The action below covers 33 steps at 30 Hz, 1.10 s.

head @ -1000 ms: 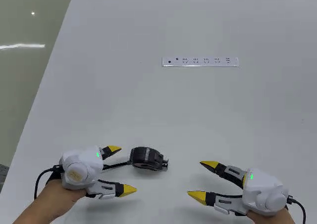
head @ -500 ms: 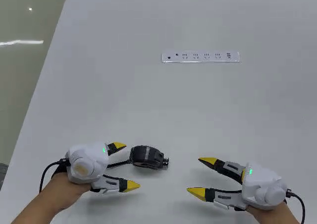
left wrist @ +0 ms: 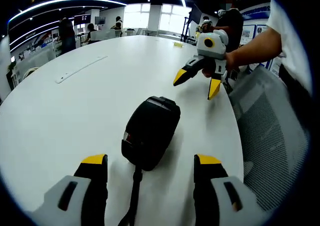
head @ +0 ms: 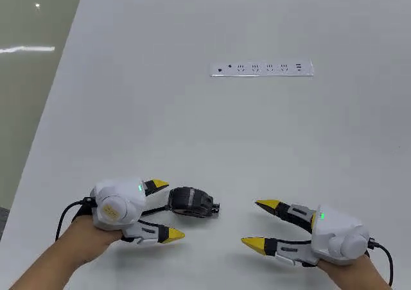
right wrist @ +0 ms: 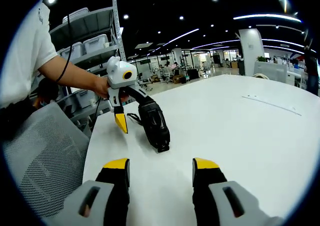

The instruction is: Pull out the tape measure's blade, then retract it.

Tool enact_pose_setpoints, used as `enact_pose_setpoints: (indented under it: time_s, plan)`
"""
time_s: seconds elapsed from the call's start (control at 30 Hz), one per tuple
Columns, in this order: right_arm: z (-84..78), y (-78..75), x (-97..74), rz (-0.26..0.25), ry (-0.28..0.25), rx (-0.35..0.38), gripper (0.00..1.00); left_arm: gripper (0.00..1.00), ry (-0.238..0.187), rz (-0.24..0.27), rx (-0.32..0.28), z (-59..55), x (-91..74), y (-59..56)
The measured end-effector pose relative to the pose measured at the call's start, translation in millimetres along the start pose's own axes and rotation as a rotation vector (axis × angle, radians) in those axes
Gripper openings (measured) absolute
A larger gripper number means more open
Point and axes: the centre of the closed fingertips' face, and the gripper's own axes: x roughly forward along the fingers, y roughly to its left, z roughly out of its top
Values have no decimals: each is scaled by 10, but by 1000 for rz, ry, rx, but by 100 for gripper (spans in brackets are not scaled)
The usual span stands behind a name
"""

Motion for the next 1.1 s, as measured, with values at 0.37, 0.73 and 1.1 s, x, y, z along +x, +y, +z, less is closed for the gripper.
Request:
enact_pose_setpoints:
  time_s: [0.37, 0.73, 1.1]
  plan:
    - [9, -20, 68, 16, -7, 15, 46, 61, 19, -33, 16, -21, 106, -15]
    - [0, -46, 91, 20, -6, 18, 45, 52, 23, -42, 30, 17, 157, 31]
    - [-66, -41, 87, 25, 12, 20, 44, 46, 23, -54, 39, 51, 227, 19]
